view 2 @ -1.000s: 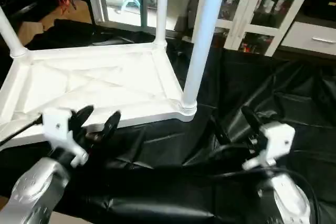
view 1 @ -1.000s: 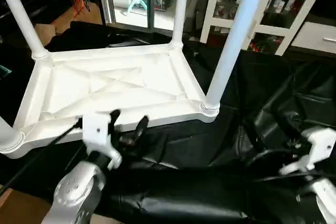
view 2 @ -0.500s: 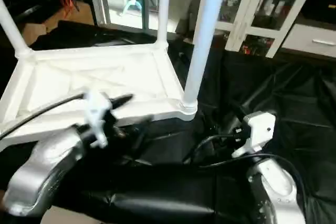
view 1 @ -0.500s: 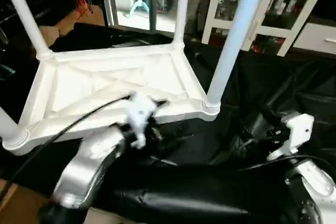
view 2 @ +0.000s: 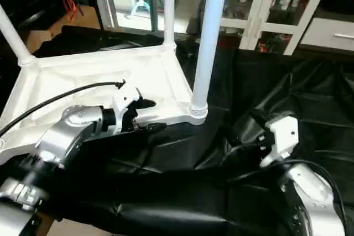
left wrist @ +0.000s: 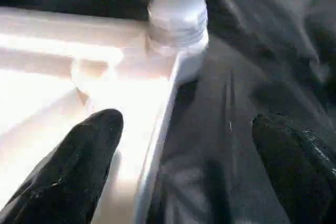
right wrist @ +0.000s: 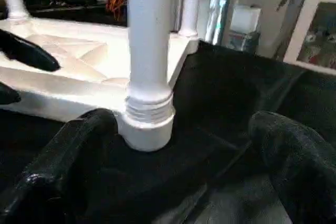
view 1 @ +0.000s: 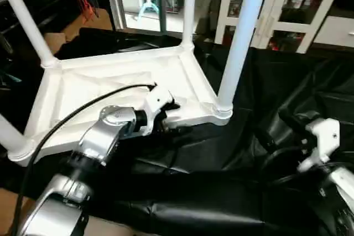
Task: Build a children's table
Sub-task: Insert table leg to table base
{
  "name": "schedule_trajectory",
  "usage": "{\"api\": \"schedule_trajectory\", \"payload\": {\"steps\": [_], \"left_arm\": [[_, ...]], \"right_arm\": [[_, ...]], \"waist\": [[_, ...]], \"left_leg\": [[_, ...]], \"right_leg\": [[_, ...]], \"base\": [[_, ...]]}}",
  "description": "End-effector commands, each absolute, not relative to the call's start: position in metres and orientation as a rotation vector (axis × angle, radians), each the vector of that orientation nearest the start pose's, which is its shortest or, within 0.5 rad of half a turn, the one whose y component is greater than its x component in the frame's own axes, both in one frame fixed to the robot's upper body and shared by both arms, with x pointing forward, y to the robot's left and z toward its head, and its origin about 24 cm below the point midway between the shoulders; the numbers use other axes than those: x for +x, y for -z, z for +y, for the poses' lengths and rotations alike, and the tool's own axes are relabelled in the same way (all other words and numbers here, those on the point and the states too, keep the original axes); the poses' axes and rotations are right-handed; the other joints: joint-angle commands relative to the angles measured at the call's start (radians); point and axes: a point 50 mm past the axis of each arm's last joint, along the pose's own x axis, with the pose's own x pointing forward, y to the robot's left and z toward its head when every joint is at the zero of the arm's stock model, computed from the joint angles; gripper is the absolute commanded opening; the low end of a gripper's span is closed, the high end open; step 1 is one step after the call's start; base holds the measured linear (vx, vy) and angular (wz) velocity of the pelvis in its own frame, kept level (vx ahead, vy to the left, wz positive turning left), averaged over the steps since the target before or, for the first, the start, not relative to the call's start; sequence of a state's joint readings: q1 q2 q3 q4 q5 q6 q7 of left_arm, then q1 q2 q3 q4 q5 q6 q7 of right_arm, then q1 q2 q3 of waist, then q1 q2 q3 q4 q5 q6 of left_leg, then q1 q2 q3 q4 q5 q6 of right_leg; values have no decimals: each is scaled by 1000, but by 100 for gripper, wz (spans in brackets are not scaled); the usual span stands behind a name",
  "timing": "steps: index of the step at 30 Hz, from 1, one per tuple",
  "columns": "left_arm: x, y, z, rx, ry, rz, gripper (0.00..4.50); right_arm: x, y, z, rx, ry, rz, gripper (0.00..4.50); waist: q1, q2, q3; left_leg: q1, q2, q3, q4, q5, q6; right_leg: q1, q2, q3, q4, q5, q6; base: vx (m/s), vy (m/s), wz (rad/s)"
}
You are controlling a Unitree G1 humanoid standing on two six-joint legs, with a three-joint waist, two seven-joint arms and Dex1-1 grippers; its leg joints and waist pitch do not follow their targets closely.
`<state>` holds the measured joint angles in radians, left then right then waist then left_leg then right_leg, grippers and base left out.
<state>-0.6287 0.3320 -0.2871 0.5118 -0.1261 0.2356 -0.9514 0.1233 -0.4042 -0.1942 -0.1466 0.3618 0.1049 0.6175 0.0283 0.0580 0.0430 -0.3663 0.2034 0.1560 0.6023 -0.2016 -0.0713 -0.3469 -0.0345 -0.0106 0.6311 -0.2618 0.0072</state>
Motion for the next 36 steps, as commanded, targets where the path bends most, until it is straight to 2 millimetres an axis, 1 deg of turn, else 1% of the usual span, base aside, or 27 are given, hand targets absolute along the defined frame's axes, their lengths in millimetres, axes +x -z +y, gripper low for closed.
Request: {"api": "schedule_trajectory", "payload": {"steps": [1, 2, 4, 5, 6, 7, 9, 10, 12, 14, 15, 16, 17, 18, 20, 21, 23, 26, 27, 30, 31, 32, 33, 34, 35, 36], "left_arm": [[336, -72, 117, 320, 1142, 358, 444], [339, -70, 120, 334, 1134, 365, 444], [344, -70, 124, 355, 1109, 365, 444], [346, -70, 125, 360, 1101, 363, 444], [349, -69, 126, 368, 1095, 367, 444], [349, -69, 127, 369, 1096, 369, 444], [351, -68, 127, 372, 1095, 372, 444], [351, -67, 127, 378, 1093, 376, 418], [352, -65, 127, 387, 1094, 381, 418], [352, -64, 125, 393, 1112, 386, 397], [352, -63, 125, 394, 1114, 387, 385], [352, -63, 125, 394, 1114, 387, 377], [352, -62, 125, 394, 1117, 388, 377], [354, -61, 124, 413, 1113, 387, 374], [355, -60, 124, 420, 1109, 388, 366], [356, -60, 124, 427, 1099, 389, 339], [358, -59, 125, 440, 1086, 393, 334], [358, -57, 127, 457, 1088, 413, 323], [357, -56, 128, 471, 1089, 425, 294], [357, -53, 130, 480, 1086, 442, 282], [357, -52, 132, 483, 1085, 449, 267], [357, -52, 132, 483, 1084, 449, 267], [357, -51, 134, 486, 1083, 457, 243], [357, -50, 135, 488, 1083, 462, 238], [357, -50, 137, 489, 1084, 466, 238], [356, -49, 138, 487, 1087, 474, 219]], "right_arm": [[219, -79, -235, -61, -464, 13, 450], [218, -80, -236, -62, -464, 14, 450], [216, -81, -236, -63, -461, 14, 450], [215, -82, -237, -64, -460, 14, 450], [214, -82, -237, -64, -459, 16, 450], [214, -82, -237, -65, -459, 16, 450], [213, -82, -237, -65, -461, 19, 450], [213, -82, -236, -66, -464, 20, 450], [213, -82, -235, -67, -467, 22, 450], [213, -83, -234, -68, -471, 23, 450], [214, -83, -234, -69, -472, 23, 450], [214, -83, -234, -69, -472, 23, 450], [214, -83, -234, -69, -472, 23, 450], [214, -84, -234, -69, -474, 23, 450], [214, -84, -234, -70, -475, 23, 450], [215, -85, -234, -71, -475, 22, 450], [215, -85, -234, -71, -476, 21, 450], [215, -85, -233, -71, -480, 20, 450], [215, -85, -232, -72, -482, 20, 450], [215, -84, -231, -73, -485, 21, 450], [215, -84, -232, -73, -487, 22, 450], [215, -84, -232, -73, -487, 22, 450], [215, -84, -231, -73, -488, 22, 450], [216, -85, -230, -72, -489, 22, 450], [216, -85, -230, -72, -490, 21, 450], [216, -85, -230, -71, -491, 20, 450]], "waist": [[-7, -6, -53], [-7, -6, -53], [-7, 1, -49], [-8, 0, -48], [-9, 2, -48], [-9, 2, -48], [-12, 3, -47], [-12, 2, -46], [-16, 2, -46], [-20, -1, -47], [-20, 1, -47], [-24, 0, -45], [-24, 0, -45], [-29, 0, -45], [-31, 0, -45], [-31, -1, -44], [-32, -2, -43], [-34, -1, -46], [-34, -1, -46], [-37, -1, -46], [-37, -1, -45], [-38, -1, -45], [-38, -5, -45], [-39, -3, -44], [-39, -3, -44], [-40, -2, -42]], "left_leg": [[8, 12, -5, -56, -67, 67], [8, 12, -5, -56, -67, 67], [10, 12, -5, -57, -80, 70], [9, 12, -5, -57, -82, 72], [9, 13, -6, -58, -83, 77], [9, 13, -6, -58, -83, 77], [8, 15, -7, -60, -83, 85], [8, 14, -7, -60, -81, 88], [7, 15, -8, -60, -81, 99], [7, 15, -8, -61, -82, 107], [7, 14, -8, -60, -82, 108], [5, 16, -9, -63, -86, 113], [5, 16, -9, -63, -86, 113], [5, 15, -9, -62, -92, 119], [6, 16, -9, -63, -96, 121], [5, 16, -9, -63, -98, 124], [4, 16, -8, -63, -101, 126], [3, 16, -7, -62, -88, 133], [3, 17, -8, -62, -86, 135], [3, 19, -8, -63, -84, 141], [3, 19, -7, -63, -87, 142], [3, 19, -7, -64, -92, 143], [3, 19, -6, -64, -93, 143], [3, 19, -5, -64, -101, 143], [3, 19, -5, -64, -101, 143], [4, 20, -5, -66, -115, 139]], "right_leg": [[41, -70, 32, -66, 252, -240], [41, -70, 32, -66, 252, -240], [39, -71, 32, -70, 222, -243], [40, -71, 32, -71, 217, -243], [40, -74, 31, -71, 208, -246], [40, -74, 31, -71, 208, -246], [38, -77, 30, -70, 204, -259], [38, -77, 29, -71, 203, -260], [38, -80, 29, -72, 201, -264], [38, -81, 29, -74, 195, -265], [38, -82, 29, -74, 191, -266], [38, -85, 27, -75, 181, -270], [38, -85, 27, -75, 181, -270], [37, -86, 26, -78, 168, -272], [37, -87, 26, -78, 158, -271], [37, -89, 27, -79, 152, -273], [36, -89, 26, -81, 143, -272], [37, -90, 26, -79, 161, -272], [37, -91, 26, -79, 166, -272], [36, -93, 25, -78, 176, -277], [35, -92, 25, -79, 172, -279], [35, -93, 25, -80, 166, -281], [35, -93, 25, -80, 166, -281], [34, -94, 25, -81, 150, -283], [34, -94, 25, -81, 150, -283], [32, -94, 25, -84, 125, -281]], "base": [[0, 0, 0], [0, 0, 0], [0, 0, 0], [0, 0, 0], [0, 0, 0], [0, 0, 0], [0, 0, 0], [0, 0, 0], [0, 0, 0], [0, 0, 0], [0, 0, 0], [0, 0, 0], [0, 0, 0], [0, 0, 0], [0, 0, 0], [0, 0, 0], [0, 0, 0], [0, 0, 0], [0, 0, 0], [0, 0, 0], [0, 0, 0], [0, 0, 0], [0, 0, 0], [0, 0, 0], [0, 0, 0], [0, 0, 0]]}}
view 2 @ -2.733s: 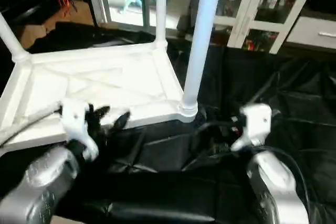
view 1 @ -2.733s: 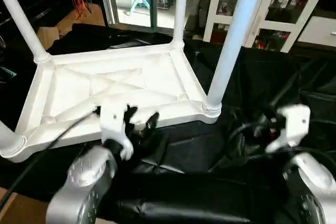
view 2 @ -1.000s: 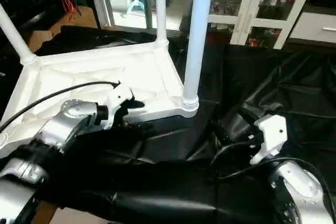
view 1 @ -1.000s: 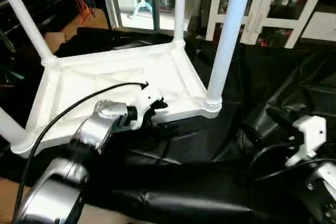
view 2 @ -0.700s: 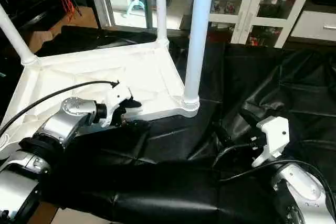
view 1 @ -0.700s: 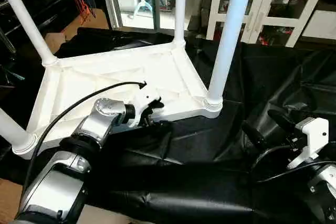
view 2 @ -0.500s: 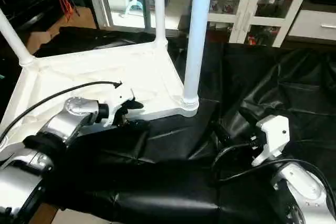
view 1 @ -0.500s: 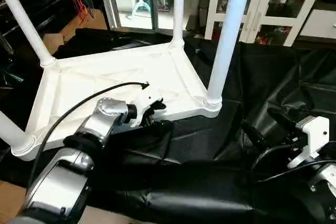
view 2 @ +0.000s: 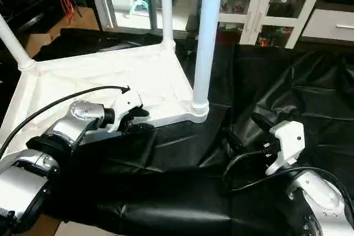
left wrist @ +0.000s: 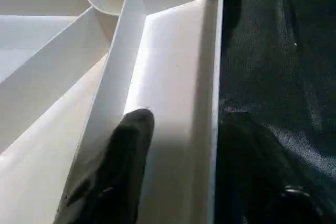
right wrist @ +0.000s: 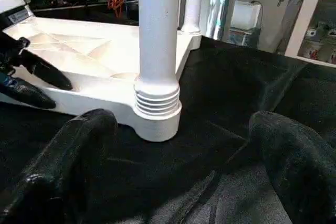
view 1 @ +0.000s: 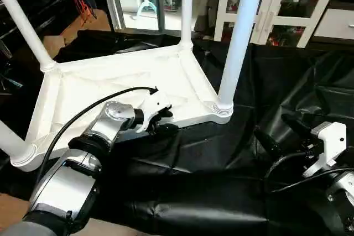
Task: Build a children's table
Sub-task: Insert table leg to table base
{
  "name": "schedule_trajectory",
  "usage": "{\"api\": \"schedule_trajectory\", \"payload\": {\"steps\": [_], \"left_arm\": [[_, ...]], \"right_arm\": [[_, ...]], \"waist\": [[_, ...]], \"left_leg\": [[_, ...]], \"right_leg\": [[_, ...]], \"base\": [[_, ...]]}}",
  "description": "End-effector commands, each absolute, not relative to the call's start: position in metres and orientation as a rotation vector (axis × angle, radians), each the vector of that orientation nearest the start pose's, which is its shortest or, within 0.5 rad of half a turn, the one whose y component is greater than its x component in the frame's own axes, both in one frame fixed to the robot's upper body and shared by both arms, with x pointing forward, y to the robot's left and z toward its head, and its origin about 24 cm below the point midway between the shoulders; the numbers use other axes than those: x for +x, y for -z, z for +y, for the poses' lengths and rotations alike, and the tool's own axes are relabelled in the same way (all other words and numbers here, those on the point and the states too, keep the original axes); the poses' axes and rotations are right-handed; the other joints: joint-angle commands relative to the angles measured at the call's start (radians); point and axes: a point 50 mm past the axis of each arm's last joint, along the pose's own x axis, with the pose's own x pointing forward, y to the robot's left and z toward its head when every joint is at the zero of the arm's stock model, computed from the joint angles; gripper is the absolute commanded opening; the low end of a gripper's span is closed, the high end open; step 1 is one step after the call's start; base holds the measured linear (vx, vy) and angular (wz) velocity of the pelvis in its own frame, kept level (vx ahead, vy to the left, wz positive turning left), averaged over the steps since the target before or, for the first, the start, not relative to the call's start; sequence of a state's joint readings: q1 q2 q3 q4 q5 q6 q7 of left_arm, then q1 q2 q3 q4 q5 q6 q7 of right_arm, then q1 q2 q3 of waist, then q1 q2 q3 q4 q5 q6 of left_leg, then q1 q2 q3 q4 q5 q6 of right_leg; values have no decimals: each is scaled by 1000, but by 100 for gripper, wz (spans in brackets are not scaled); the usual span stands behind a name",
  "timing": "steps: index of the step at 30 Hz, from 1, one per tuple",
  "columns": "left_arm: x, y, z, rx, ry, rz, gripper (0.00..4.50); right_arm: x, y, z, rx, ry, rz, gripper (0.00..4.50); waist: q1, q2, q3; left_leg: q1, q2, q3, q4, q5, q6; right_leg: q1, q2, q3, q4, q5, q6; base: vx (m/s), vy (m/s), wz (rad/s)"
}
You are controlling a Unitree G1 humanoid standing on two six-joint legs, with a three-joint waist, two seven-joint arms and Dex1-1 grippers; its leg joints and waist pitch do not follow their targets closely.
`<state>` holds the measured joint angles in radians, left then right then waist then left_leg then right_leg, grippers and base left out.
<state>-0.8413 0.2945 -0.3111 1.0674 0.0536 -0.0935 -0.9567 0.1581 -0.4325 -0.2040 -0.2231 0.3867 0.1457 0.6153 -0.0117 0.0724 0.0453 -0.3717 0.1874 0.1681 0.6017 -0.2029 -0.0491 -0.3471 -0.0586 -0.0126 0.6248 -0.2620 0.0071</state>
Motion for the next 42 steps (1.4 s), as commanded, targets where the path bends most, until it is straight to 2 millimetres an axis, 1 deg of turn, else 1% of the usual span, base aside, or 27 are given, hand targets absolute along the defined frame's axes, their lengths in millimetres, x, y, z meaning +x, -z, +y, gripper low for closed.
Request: {"api": "schedule_trajectory", "payload": {"steps": [1, 3, 4, 5, 6, 8, 11, 13, 15, 18, 19, 20, 23, 24, 25, 26, 28, 30, 32, 33, 35, 36, 37, 38, 39, 40, 42], "left_arm": [[356, -49, 140, 488, 1088, 477, 206], [356, -49, 141, 484, 1090, 480, 199], [356, -49, 141, 482, 1092, 481, 186], [355, -49, 142, 482, 1097, 484, 186], [355, -48, 142, 483, 1104, 492, 166], [353, -46, 143, 486, 1113, 503, 159], [352, -44, 143, 484, 1122, 515, 125], [352, -44, 143, 475, 1117, 514, 115], [352, -44, 144, 472, 1119, 515, 87], [351, -44, 146, 467, 1136, 525, 75], [350, -44, 147, 461, 1143, 528, 47], [349, -44, 148, 459, 1151, 526, 47], [348, -43, 149, 454, 1161, 523, 28], [346, -43, 151, 447, 1172, 519, 15], [344, -43, 152, 443, 1184, 517, 6], [344, -43, 152, 442, 1186, 517, 6], [338, -39, 156, 436, 1210, 515, 6], [336, -38, 157, 434, 1216, 516, 6], [326, -34, 161, 429, 1252, 526, 6], [317, -30, 164, 425, 1282, 539, 6], [312, -28, 166, 426, 1294, 546, 6], [307, -27, 167, 433, 1302, 550, 6], [300, -25, 167, 442, 1310, 552, 6], [299, -25, 168, 443, 1312, 552, 6], [291, -25, 169, 436, 1314, 545, 6], [288, -25, 168, 434, 1318, 540, 6], [282, -27, 165, 432, 1326, 535, 6]], "right_arm": [[217, -85, -230, -71, -492, 19, 450], [217, -84, -229, -69, -493, 18, 450], [218, -84, -229, -68, -494, 18, 450], [218, -84, -228, -67, -496, 18, 450], [219, -83, -228, -66, -499, 18, 450], [220, -83, -226, -65, -506, 17, 450], [223, -84, -225, -67, -513, 12, 450], [224, -86, -226, -69, -515, 9, 450], [226, -86, -226, -72, -518, 5, 450], [229, -88, -225, -73, -520, -7, 450], [231, -89, -225, -72, -520, -11, 450], [232, -89, -224, -63, -517, -18, 450], [233, -89, -221, -37, -516, -23, 450], [235, -90, -217, -22, -530, -43, 450], [236, -91, -214, -6, -546, -47, 450], [236, -91, -213, -3, -549, -48, 450], [238, -89, -208, 30, -589, -24, 450], [238, -88, -207, 34, -601, -16, 450], [237, -85, -205, 34, -633, 2, 450], [235, -82, -203, 47, -654, 15, 450], [234, -80, -203, 47, -659, 19, 450], [232, -78, -203, 44, -661, 21, 450], [228, -77, -205, 51, -666, 25, 450], [227, -77, -205, 55, -667, 27, 450], [222, -74, -203, 71, -679, 42, 450], [219, -71, -203, 72, -690, 58, 450], [215, -68, -204, 66, -707, 84, 450]], "waist": [[0, -19, -44], [-3, -20, -43], [-4, -24, -45], [-4, -22, -44], [-5, -22, -45], [-7, -24, -46], [-6, -25, -43], [-6, -28, -44], [-5, -27, -46], [-5, -29, -44], [-5, -28, -44], [-5, -31, -45], [-3, -29, -46], [-4, -29, -48], [-5, -34, -46], [-4, -32, -47], [-5, -35, -48], [-2, -32, -47], [0, -34, -44], [1, -32, -45], [-2, -28, -44], [-1, -22, -47], [-2, -18, -42], [-2, -18, -44], [-3, -19, -41], [-4, -15, -45], [-7, -16, -46]], "left_leg": [[9, 36, -17, -66, -115, 116], [8, 35, -16, -67, -120, 113], [7, 35, -16, -66, -118, 113], [7, 35, -16, -66, -115, 114], [7, 35, -16, -65, -106, 118], [6, 36, -15, -65, -103, 122], [7, 37, -15, -67, -109, 123], [7, 37, -14, -66, -108, 122], [7, 36, -14, -66, -98, 124], [6, 36, -14, -67, -100, 126], [6, 35, -13, -66, -102, 123], [6, 36, -13, -66, -100, 123], [6, 37, -13, -66, -90, 127], [5, 38, -15, -66, -77, 132], [3, 37, -14, -66, -67, 138], [3, 38, -15, -65, -64, 141], [4, 37, -13, -64, -54, 150], [7, 39, -11, -63, -53, 158], [2, 38, -11, -66, -44, 158], [2, 42, -14, -67, -43, 157], [3, 42, -13, -67, -45, 161], [6, 44, -13, -68, -47, 156], [6, 46, -14, -71, -58, 155], [7, 47, -14, -72, -61, 153], [7, 46, -13, -73, -63, 152], [7, 46, -13, -72, -57, 152], [6, 44, -13, -71, -45, 159]], "right_leg": [[33, -70, 27, -77, 120, -280], [32, -71, 28, -80, 103, -279], [34, -72, 28, -80, 98, -279], [33, -72, 28, -79, 99, -280], [33, -72, 28, -78, 106, -280], [32, -71, 28, -79, 107, -279], [30, -72, 28, -80, 91, -279], [30, -72, 29, -80, 82, -278], [31, -72, 29, -79, 92, -280], [30, -73, 29, -79, 89, -280], [29, -73, 28, -80, 79, -281], [30, -73, 29, -80, 78, -280], [30, -73, 30, -77, 94, -281], [31, -73, 28, -74, 125, -285], [31, -72, 28, -72, 147, -287], [32, -73, 28, -70, 156, -288], [32, -73, 29, -69, 172, -287], [28, -73, 30, -69, 173, -287], [30, -72, 29, -67, 180, -284], [32, -75, 28, -63, 189, -285], [28, -73, 27, -65, 192, -283], [30, -74, 26, -64, 183, -286], [25, -73, 25, -67, 170, -281], [27, -73, 25, -67, 168, -280], [25, -72, 25, -68, 164, -279], [28, -71, 25, -66, 175, -277], [28, -69, 23, -66, 191, -269]], "base": [[0, 0, 0], [0, 0, 0], [0, 0, 0], [0, 0, 0], [0, 0, 0], [0, 0, 0], [0, 0, 0], [0, 0, 0], [0, 0, 0], [0, 0, 0], [0, 0, 0], [0, 0, 0], [0, 0, 0], [0, 0, 0], [0, 0, 0], [0, 0, 0], [0, 0, 0], [0, 0, 0], [0, 0, 0], [0, 0, 0], [0, 0, 0], [0, 0, 0], [0, 0, 0], [0, 0, 0], [0, 0, 0], [0, 0, 0], [0, 0, 0]]}}
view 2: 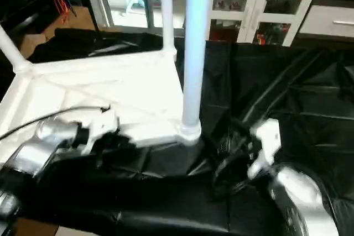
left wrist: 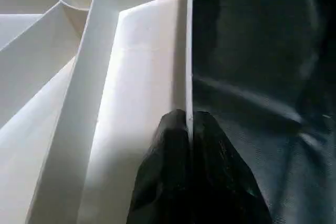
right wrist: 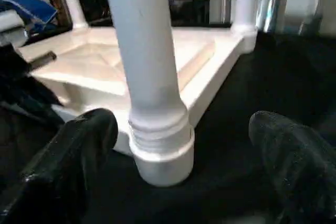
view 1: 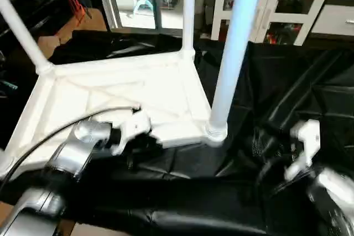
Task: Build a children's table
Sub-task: Insert table leg to table base, then rotate leg to tighten
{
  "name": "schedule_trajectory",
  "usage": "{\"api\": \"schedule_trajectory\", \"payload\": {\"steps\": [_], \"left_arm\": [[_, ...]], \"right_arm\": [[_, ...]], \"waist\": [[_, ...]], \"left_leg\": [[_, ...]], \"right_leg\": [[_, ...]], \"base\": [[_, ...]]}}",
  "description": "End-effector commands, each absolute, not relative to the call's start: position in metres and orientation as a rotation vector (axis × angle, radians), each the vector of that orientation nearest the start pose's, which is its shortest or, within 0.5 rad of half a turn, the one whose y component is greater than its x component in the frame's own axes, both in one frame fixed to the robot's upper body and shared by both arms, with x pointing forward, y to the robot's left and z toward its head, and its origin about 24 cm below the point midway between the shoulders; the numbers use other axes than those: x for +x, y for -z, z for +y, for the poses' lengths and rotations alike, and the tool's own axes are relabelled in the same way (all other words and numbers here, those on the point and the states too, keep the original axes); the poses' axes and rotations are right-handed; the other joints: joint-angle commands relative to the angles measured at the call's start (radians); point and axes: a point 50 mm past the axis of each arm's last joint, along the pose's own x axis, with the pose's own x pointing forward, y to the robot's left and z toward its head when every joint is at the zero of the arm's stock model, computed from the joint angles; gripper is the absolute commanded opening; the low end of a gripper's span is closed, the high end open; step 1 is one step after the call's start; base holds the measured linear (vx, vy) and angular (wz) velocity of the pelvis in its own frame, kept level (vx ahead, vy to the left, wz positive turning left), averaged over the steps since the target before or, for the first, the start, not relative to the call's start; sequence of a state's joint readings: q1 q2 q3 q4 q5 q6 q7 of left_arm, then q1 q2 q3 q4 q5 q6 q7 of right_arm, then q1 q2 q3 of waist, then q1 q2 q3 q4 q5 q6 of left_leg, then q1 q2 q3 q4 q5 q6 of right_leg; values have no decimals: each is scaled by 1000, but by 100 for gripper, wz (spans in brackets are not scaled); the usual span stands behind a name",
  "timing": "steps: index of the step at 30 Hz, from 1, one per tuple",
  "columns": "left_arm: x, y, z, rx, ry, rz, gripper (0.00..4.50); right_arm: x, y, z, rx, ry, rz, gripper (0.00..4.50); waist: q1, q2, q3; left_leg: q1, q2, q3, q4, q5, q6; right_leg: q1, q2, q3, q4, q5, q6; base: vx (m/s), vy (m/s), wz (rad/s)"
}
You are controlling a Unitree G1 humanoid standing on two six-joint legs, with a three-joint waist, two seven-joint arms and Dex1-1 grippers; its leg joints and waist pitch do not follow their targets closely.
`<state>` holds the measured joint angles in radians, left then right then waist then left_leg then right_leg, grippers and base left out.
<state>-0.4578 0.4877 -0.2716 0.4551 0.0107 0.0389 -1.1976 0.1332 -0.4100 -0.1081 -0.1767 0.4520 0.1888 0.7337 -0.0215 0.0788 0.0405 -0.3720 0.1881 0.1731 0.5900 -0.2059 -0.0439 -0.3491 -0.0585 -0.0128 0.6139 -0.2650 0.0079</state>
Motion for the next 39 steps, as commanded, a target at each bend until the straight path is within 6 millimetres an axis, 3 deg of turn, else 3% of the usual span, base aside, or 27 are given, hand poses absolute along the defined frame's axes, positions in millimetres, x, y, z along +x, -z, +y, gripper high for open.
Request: {"api": "schedule_trajectory", "payload": {"steps": [1, 3, 4, 8, 9, 12, 13, 19, 27, 30, 31, 32, 36, 39], "left_arm": [[280, -27, 163, 431, 1329, 533, 6], [272, -27, 158, 434, 1352, 533, 6], [270, -27, 156, 436, 1359, 532, 6], [262, -26, 146, 441, 1372, 531, 6], [261, -27, 141, 444, 1383, 523, 6], [259, -31, 133, 433, 1392, 510, 6], [259, -32, 132, 435, 1396, 508, 6], [259, -33, 128, 446, 1399, 504, 6], [261, -34, 123, 452, 1393, 495, 6], [261, -34, 122, 452, 1389, 494, 6], [262, -34, 122, 453, 1386, 493, 6], [262, -34, 122, 455, 1384, 493, 6], [263, -34, 122, 457, 1382, 492, 6], [263, -34, 122, 456, 1380, 493, 0]], "right_arm": [[214, -66, -206, 62, -713, 92, 450], [213, -64, -207, 69, -740, 107, 450], [214, -64, -207, 68, -753, 105, 450], [212, -71, -204, 84, -877, 105, 450], [215, -74, -206, 53, -908, 115, 450], [224, -81, -215, 51, -908, 118, 450], [226, -83, -217, 52, -905, 112, 450], [233, -90, -218, 6, -914, 113, 450], [244, -86, -202, -31, -1047, 177, 450], [250, -84, -197, -49, -1071, 193, 450], [255, -82, -195, -63, -1070, 207, 450], [260, -81, -194, -73, -1058, 206, 450], [270, -79, -193, -100, -1005, 208, 450], [274, -79, -194, -92, -995, 209, 415]], "waist": [[4, -25, -39], [5, -21, -36], [6, -12, -31], [6, -23, -27], [8, -14, -23], [5, -27, -22], [7, -23, -23], [10, -29, -24], [10, -28, -23], [12, -29, -24], [11, -37, -27], [12, -32, -27], [18, -36, -28], [23, -39, -32]], "left_leg": [[7, 43, -18, -61, -46, 155], [9, 45, -17, -63, -72, 147], [8, 44, -18, -64, -78, 145], [9, 44, -18, -66, -85, 143], [11, 44, -18, -66, -90, 141], [11, 43, -17, -69, -101, 129], [11, 43, -17, -68, -97, 128], [11, 42, -16, -66, -71, 132], [13, 43, -15, -68, -92, 122], [13, 43, -14, -65, -68, 128], [10, 41, -14, -64, -55, 134], [11, 41, -14, -63, -44, 137], [14, 43, -11, -60, -26, 141], [11, 42, -12, -58, -1, 153]], "right_leg": [[28, -69, 23, -57, 187, -268], [26, -71, 24, -62, 133, -266], [23, -72, 24, -63, 122, -265], [24, -68, 24, -66, 109, -256], [20, -68, 25, -68, 98, -255], [20, -67, 24, -70, 72, -255], [21, -69, 25, -70, 72, -256], [20, -67, 25, -69, 97, -252], [18, -68, 26, -73, 60, -254], [18, -68, 26, -70, 92, -259], [21, -67, 25, -66, 106, -261], [17, -68, 24, -65, 114, -266], [17, -68, 26, -64, 123, -271], [22, -69, 25, -57, 168, -271]], "base": [[0, 0, 0], [0, 0, 0], [0, 0, 0], [0, 0, 0], [0, 0, 0], [0, 0, 0], [0, 0, 0], [0, 0, 0], [0, 0, 0], [0, 0, 0], [0, 0, 0], [0, 0, 0], [0, 0, 0], [0, 0, 0]]}}
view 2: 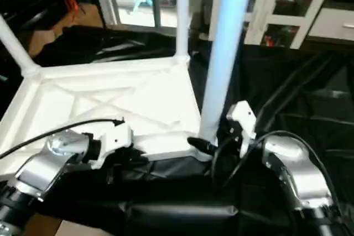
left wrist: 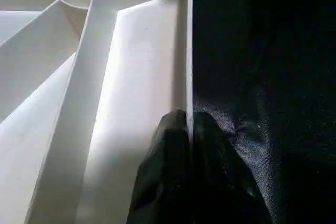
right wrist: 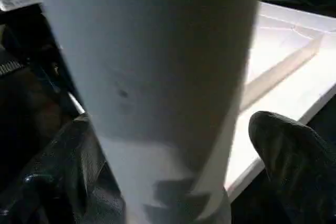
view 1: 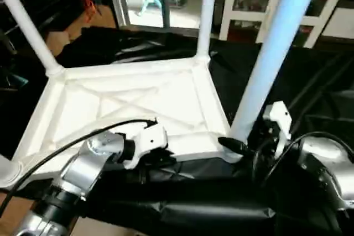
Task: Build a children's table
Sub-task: Rotate leg to tighten
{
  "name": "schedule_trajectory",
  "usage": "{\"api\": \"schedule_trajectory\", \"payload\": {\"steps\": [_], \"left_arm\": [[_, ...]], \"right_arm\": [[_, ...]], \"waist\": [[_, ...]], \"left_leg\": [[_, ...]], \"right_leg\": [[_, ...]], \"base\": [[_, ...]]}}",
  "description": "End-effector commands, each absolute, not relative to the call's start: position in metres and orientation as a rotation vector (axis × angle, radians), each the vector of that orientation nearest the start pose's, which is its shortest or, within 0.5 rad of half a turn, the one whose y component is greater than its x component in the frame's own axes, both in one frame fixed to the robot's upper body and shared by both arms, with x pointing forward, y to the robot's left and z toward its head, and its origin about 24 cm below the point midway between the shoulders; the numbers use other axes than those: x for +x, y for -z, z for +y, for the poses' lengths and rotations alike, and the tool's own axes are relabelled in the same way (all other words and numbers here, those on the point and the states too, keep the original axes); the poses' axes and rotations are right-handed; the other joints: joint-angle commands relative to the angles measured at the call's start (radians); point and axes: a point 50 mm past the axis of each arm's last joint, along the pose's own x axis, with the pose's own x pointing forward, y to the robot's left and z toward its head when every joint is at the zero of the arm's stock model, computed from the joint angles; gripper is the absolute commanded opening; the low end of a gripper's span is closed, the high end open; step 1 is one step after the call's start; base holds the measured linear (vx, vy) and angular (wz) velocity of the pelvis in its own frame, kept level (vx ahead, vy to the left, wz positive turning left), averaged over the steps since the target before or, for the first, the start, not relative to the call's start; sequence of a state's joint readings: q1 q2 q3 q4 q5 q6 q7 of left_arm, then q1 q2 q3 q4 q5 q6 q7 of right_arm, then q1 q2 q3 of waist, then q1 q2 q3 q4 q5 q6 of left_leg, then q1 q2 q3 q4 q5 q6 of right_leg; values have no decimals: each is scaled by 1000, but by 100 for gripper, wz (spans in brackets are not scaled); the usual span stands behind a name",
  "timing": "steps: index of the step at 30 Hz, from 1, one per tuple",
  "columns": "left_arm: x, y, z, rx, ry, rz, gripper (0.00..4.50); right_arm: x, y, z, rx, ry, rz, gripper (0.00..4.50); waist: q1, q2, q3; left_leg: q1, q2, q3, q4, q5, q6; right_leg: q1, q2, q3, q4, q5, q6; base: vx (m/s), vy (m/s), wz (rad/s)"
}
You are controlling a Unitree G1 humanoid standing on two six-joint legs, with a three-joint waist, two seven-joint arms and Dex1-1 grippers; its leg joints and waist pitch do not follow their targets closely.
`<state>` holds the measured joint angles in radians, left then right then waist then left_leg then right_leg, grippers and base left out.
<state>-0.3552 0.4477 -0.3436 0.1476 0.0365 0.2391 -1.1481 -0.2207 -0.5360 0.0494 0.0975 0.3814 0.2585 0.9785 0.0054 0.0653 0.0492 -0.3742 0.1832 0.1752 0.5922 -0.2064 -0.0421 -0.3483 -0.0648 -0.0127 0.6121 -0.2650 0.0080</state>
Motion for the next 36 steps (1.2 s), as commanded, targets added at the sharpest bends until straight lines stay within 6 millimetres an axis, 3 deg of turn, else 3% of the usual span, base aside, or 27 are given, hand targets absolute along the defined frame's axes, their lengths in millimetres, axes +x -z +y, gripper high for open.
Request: {"api": "schedule_trajectory", "payload": {"steps": [1, 4, 7, 9, 24, 29, 32, 33, 36], "left_arm": [[263, -34, 123, 456, 1379, 495, 0], [263, -35, 123, 455, 1377, 496, 0], [263, -35, 123, 454, 1376, 498, 0], [263, -35, 125, 457, 1376, 503, 0], [263, -35, 128, 455, 1361, 512, 0], [266, -35, 125, 437, 1272, 535, 0], [274, -37, 112, 390, 1139, 531, 0], [277, -37, 108, 379, 1105, 526, 0], [284, -39, 100, 347, 1014, 525, 0]], "right_arm": [[275, -79, -194, -89, -995, 209, 415], [276, -79, -195, -88, -996, 211, 373], [277, -78, -196, -85, -994, 212, 365], [278, -78, -196, -83, -994, 209, 330], [277, -69, -191, -58, -985, 224, 214], [286, -52, -196, -92, -783, 276, 201], [296, -33, -197, -69, -537, 321, 199], [298, -29, -196, -54, -485, 330, 196], [302, -21, -191, -24, -385, 349, 195]], "waist": [[-4, -26, -39], [-4, -27, -37], [-5, -28, -35], [-6, -27, -35], [-8, -28, -30], [-19, -31, -27], [-29, -28, -25], [-37, -29, -24], [-38, -28, -25]], "left_leg": [[13, 47, -14, -61, -8, 156], [14, 48, -13, -62, -26, 152], [13, 48, -13, -63, -36, 146], [13, 48, -13, -64, -41, 143], [14, 48, -13, -68, -67, 126], [14, 46, -13, -72, -97, 96], [12, 44, -14, -75, -103, 71], [14, 44, -12, -76, -123, 53], [16, 44, -11, -76, -129, 45]], "right_leg": [[21, -64, 25, -56, 156, -271], [19, -64, 25, -59, 125, -273], [19, -63, 25, -60, 110, -275], [18, -63, 25, -61, 102, -276], [16, -63, 26, -65, 66, -277], [14, -62, 27, -70, 12, -276], [14, -62, 27, -72, -16, -277], [12, -61, 28, -75, -37, -277], [10, -60, 30, -78, -47, -267]], "base": [[0, 0, 0], [0, 0, 0], [0, 0, 0], [0, 0, 0], [0, 0, 0], [0, 0, 0], [0, 0, 0], [0, 0, 0], [0, 0, 0]]}}
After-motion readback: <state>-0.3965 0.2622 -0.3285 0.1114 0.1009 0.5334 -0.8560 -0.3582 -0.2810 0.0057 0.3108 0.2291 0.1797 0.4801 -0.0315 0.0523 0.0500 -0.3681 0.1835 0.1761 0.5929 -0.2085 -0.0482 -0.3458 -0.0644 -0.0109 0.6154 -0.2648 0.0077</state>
